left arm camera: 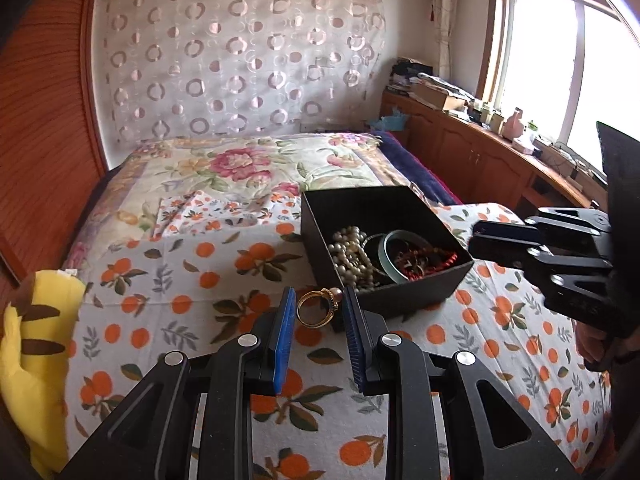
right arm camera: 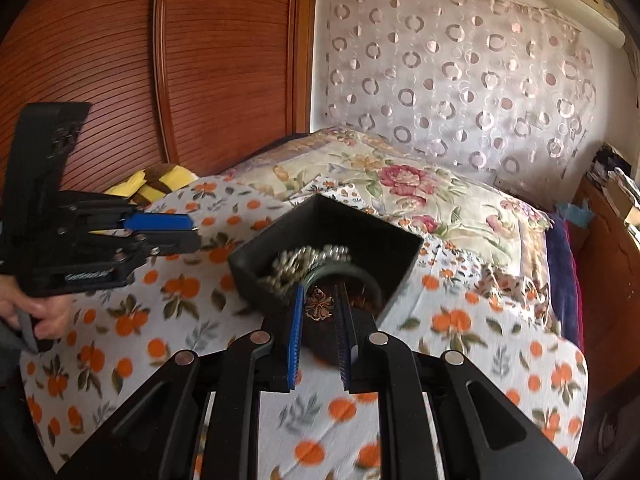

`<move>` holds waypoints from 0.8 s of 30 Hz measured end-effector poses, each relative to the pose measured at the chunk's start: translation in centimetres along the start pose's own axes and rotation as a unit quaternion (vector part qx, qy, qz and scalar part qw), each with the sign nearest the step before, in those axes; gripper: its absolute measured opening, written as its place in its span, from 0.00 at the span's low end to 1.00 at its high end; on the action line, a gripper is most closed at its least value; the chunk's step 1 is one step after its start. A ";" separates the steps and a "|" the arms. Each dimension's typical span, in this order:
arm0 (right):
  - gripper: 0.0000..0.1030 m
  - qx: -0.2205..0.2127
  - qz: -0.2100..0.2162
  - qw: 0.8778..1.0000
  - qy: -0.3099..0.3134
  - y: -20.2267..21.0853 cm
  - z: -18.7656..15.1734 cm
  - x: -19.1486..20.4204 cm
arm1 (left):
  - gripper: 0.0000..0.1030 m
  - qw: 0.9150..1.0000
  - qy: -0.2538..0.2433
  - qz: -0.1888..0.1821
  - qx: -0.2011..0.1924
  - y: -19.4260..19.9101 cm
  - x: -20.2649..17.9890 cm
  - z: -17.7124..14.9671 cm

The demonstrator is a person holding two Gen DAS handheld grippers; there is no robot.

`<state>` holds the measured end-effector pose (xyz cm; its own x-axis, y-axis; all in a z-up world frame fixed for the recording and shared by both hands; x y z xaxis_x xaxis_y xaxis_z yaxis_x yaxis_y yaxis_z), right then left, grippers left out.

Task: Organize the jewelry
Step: 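Carry the ring and flower charm into the black box and open both tools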

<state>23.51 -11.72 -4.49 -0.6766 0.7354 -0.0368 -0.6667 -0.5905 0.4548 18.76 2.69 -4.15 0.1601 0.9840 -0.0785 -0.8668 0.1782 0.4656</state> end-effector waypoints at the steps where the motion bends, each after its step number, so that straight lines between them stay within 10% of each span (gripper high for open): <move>1: 0.16 0.000 -0.001 1.000 -0.003 -0.4 0.1 -0.2 | 0.22 1.000 -0.001 0.000 -0.001 -0.1 0.0 0.2; 24: 0.27 -0.007 0.011 0.998 -0.057 -2.2 -0.7 -2.7 | 0.22 0.999 -0.041 -0.018 0.005 -6.3 -3.0 4.1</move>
Point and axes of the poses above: each gripper's, at about its wrist camera, not at the fingertips, and y roughly against the way its jaws point, x to its left, z to its top, the point moved 1 cm from there along -y, roughly the way its jaws point, and after that the axes turned 12 degrees about -x, right-handed, at the moved point
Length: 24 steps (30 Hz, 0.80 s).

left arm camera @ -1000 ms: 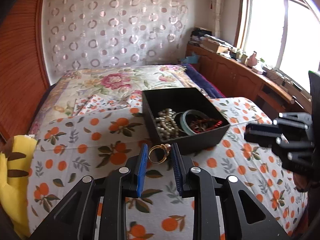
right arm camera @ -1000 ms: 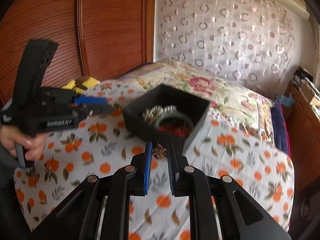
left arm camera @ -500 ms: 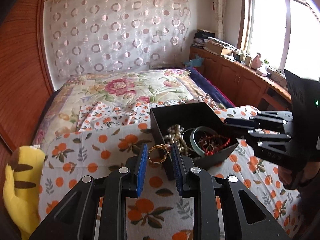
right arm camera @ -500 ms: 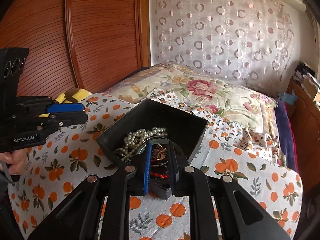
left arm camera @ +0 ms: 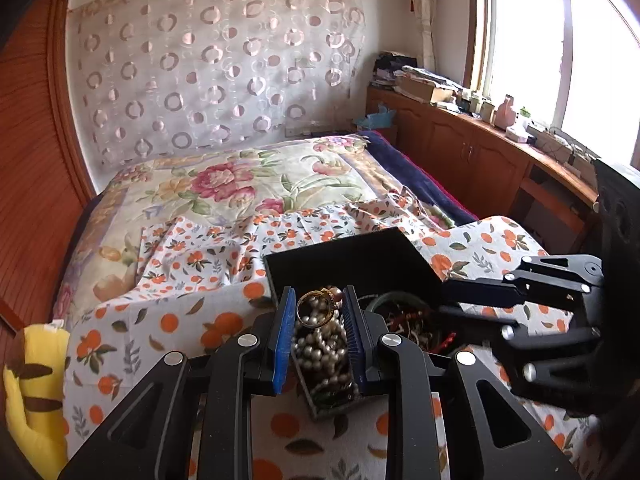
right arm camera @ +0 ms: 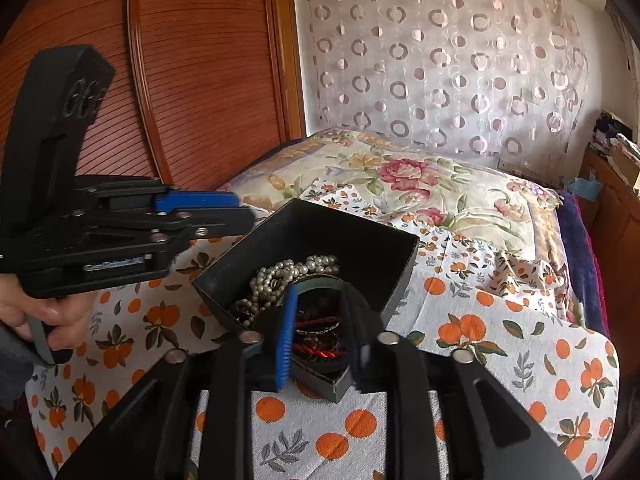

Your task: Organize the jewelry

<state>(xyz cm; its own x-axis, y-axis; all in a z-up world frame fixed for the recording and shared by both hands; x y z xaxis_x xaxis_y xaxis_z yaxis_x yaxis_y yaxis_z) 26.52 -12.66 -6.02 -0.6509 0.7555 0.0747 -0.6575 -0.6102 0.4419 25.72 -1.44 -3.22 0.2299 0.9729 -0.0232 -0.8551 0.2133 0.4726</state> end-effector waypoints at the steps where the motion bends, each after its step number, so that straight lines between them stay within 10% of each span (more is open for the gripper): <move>1: 0.27 -0.001 -0.003 1.000 0.002 0.0 0.0 0.0 | 0.22 1.000 0.000 -0.001 0.001 -0.3 -0.1 0.1; 7: 0.27 -0.011 -0.022 1.000 -0.002 1.0 0.6 -0.6 | 0.25 1.000 -0.002 0.000 0.004 -1.1 -0.7 0.2; 19: 0.28 -0.015 -0.069 0.997 -0.020 5.2 0.2 -0.5 | 0.80 0.999 0.003 0.030 -0.017 3.5 -0.8 -1.1; 24: 0.56 -0.032 -0.088 0.995 -0.035 7.8 -0.6 0.4 | 0.91 0.999 0.010 0.039 -0.021 6.9 -1.4 -2.3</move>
Point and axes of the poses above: each gripper's, at about its wrist camera, not at the fingertips, and y roughly against the way its jaws point, x to its left, z to its top, the point moved 1 cm from there along -y, roughly the way its jaws point, and after that the axes turned 12 degrees about -x, right-handed, at the moved point
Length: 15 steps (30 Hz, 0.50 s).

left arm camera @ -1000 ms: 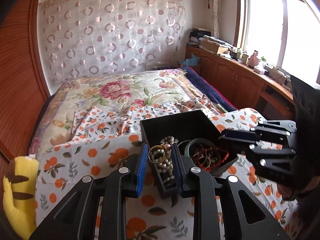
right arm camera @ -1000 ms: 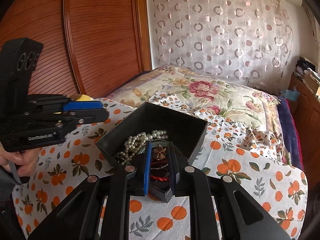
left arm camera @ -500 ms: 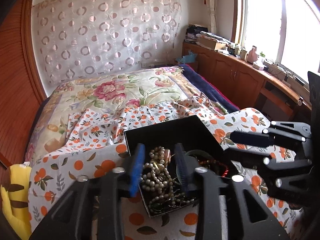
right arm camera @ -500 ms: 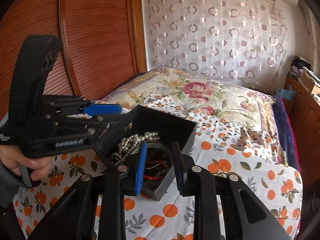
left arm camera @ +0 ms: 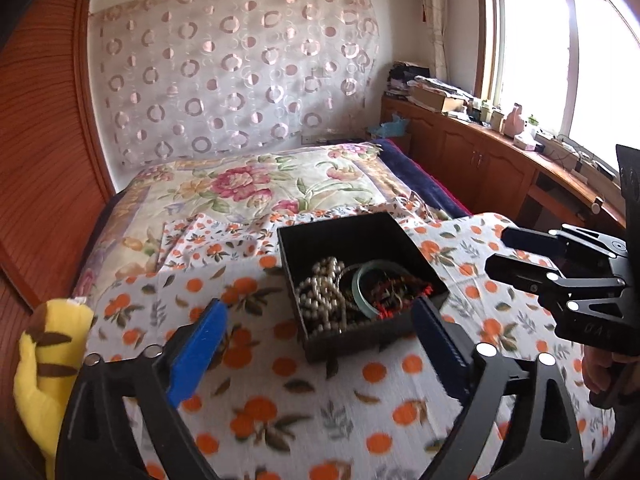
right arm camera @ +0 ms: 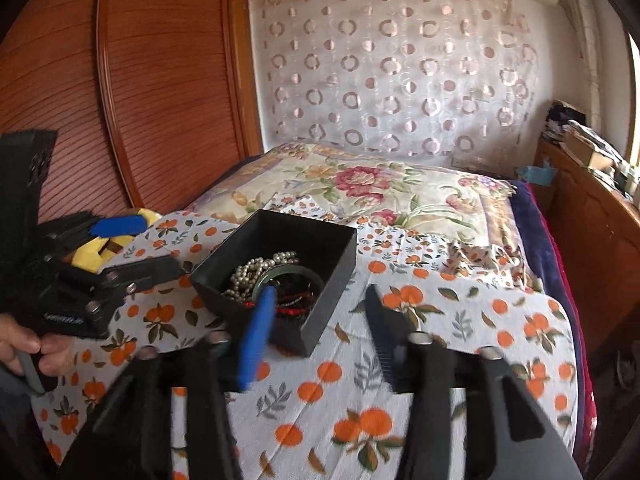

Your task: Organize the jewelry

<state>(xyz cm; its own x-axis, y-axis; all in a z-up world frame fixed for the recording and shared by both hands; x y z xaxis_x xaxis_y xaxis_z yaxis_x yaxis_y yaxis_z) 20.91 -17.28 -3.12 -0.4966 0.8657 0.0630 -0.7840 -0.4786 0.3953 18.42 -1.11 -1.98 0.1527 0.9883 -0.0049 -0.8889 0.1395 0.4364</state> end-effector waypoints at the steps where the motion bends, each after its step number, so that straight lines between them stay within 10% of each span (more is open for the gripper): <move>1: 0.60 -0.003 -0.004 1.000 -0.002 0.5 -0.2 0.1 | 0.91 1.000 0.001 0.002 -0.001 0.6 0.0 -0.2; 15: 0.97 -0.074 -0.065 0.995 -0.033 9.8 -1.6 2.6 | 0.92 0.997 0.003 0.064 -0.040 10.1 -1.5 -2.0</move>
Point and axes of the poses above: each gripper's, at about its wrist camera, not at the fingertips, and y roughly against the way its jaws point, x to its left, z to its top, the point moved 1 cm from there along -y, roughly the way its jaws point, and after that the axes turned 12 degrees about -x, right-handed, at the moved point
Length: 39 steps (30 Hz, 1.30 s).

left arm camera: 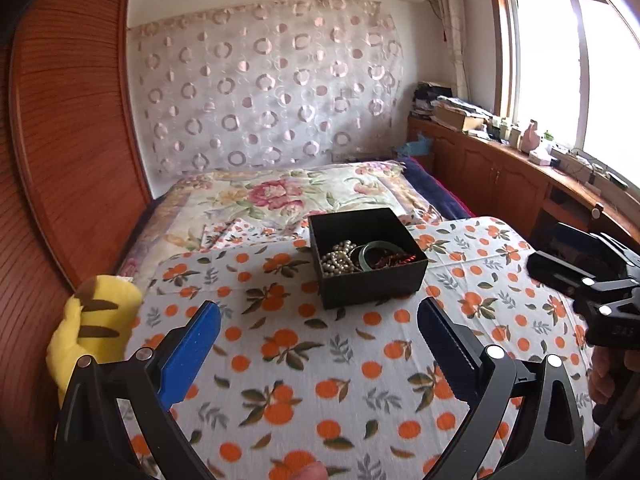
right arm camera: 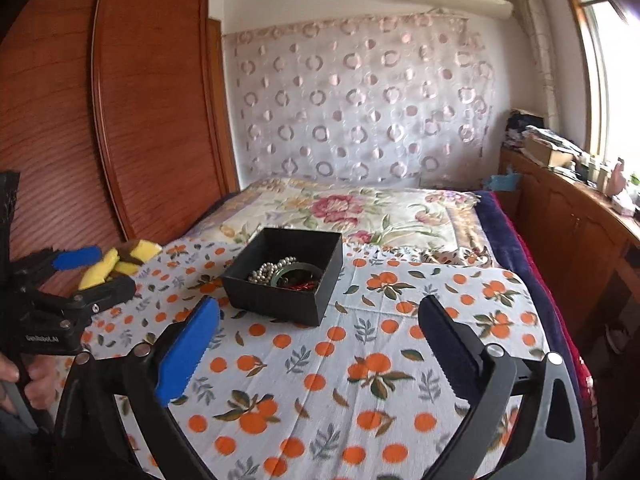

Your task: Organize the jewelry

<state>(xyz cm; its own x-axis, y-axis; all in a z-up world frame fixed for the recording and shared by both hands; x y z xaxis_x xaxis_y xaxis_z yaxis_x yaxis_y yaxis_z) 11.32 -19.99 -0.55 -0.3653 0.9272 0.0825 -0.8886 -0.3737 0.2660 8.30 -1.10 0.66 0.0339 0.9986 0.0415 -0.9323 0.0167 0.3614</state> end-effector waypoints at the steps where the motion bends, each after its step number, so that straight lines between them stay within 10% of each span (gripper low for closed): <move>1: 0.97 -0.002 -0.005 1.000 -0.001 0.3 0.1 0.1 | 0.92 1.000 0.000 0.003 -0.003 0.5 0.1 -0.1; 39: 0.97 -0.016 -0.026 0.999 -0.009 3.3 -0.5 0.8 | 0.92 1.000 0.016 -0.002 -0.014 3.3 0.0 -1.2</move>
<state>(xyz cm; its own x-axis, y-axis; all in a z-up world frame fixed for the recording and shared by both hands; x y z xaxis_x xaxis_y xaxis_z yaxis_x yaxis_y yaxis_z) 7.98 -20.48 -0.07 -0.3135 0.9456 0.0864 -0.9147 -0.3252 0.2400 4.82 -1.00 0.75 0.0261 0.9996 0.0111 -0.9417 0.0208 0.3359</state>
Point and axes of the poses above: each gripper's, at about its wrist camera, not at the fingertips, and y roughly against the way its jaws point, x to its left, z to its top, the point moved 1 cm from there along -y, roughly the way its jaws point, and after that the axes turned 12 degrees about -x, right-handed, at the moved point
